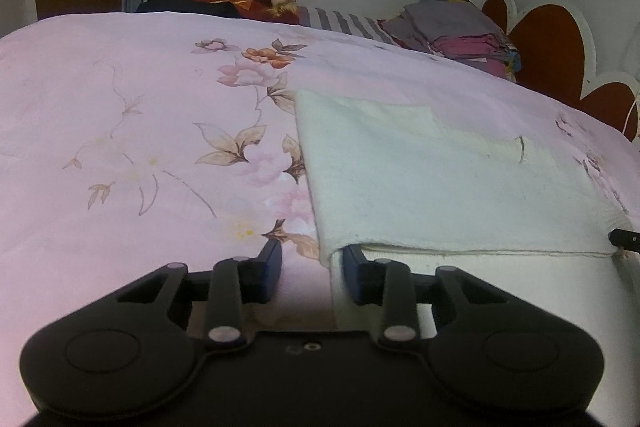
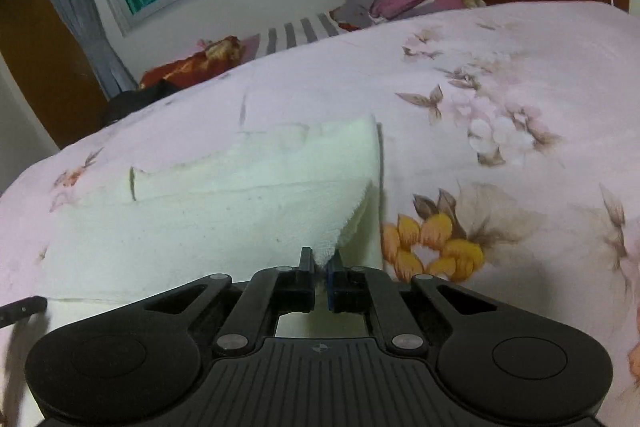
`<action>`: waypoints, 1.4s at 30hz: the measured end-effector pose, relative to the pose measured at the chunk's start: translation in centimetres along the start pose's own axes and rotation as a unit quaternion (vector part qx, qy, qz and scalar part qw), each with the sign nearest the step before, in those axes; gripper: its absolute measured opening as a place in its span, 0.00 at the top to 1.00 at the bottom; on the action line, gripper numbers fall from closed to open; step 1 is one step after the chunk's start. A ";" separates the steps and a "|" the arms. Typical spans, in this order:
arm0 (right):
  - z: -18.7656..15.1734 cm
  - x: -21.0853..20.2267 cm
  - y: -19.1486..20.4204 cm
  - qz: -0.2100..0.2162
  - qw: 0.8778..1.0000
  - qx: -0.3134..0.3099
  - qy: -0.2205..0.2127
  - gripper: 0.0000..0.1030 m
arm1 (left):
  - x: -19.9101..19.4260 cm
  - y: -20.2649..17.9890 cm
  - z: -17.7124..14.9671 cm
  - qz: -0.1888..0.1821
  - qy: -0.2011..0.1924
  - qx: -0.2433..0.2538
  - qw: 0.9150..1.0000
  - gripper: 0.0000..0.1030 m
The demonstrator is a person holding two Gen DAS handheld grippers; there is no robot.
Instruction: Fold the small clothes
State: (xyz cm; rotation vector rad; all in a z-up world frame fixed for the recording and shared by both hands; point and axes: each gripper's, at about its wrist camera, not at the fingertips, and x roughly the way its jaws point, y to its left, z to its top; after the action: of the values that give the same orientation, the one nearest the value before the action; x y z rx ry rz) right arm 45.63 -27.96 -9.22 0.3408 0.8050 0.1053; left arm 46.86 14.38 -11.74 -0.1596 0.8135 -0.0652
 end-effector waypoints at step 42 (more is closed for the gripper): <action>4.9 6.7 0.3 -0.081 0.993 -0.083 0.005 0.87 | 10.1 -1.9 9.5 -0.055 0.004 0.028 0.998 0.50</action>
State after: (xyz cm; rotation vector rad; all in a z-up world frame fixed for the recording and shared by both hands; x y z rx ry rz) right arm 53.81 -27.43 -10.63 0.1180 0.8242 0.0212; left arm 60.68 12.45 -12.26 -0.1504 0.8092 -0.1921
